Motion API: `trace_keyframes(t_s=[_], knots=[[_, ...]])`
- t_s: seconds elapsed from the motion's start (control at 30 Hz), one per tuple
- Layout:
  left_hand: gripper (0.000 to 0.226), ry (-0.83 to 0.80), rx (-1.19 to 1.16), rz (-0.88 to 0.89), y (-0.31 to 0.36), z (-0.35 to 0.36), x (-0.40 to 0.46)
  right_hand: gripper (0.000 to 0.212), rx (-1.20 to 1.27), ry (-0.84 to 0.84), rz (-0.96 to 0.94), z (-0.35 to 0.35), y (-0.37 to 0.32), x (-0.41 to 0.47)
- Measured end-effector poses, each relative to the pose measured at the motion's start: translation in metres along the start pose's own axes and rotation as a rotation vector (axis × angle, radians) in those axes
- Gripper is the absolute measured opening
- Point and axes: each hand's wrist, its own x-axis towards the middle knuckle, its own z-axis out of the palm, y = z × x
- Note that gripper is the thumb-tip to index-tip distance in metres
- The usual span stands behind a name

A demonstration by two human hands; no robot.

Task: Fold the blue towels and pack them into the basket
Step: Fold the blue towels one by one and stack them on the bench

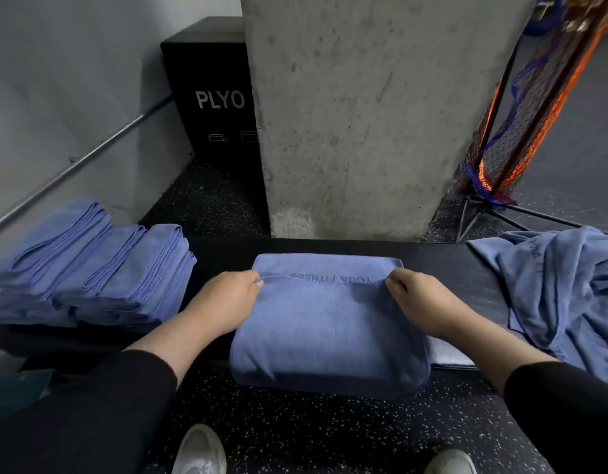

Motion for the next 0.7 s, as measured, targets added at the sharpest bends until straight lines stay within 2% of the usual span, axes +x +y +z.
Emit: trace_keyframes(t_s=[0.13,0.23,0.53,0.7], knots=[[0.033,0.056,-0.059,0.017,0.002,-0.004,0.002,0.028,0.002,0.047,-0.017,-0.001,0.004,-0.003],[0.035,0.007,-0.056,0.013,0.002,-0.004,0.013,0.028,-0.033,0.077,0.024,-0.001,0.007,0.009],[0.036,0.084,0.036,-0.167,-0.006,0.003,0.074,0.032,-0.099,0.132,0.188,0.003,0.021,0.062],[0.021,0.162,0.08,-0.201,-0.006,0.016,0.083,0.027,-0.227,0.196,0.219,0.01,0.017,0.068]])
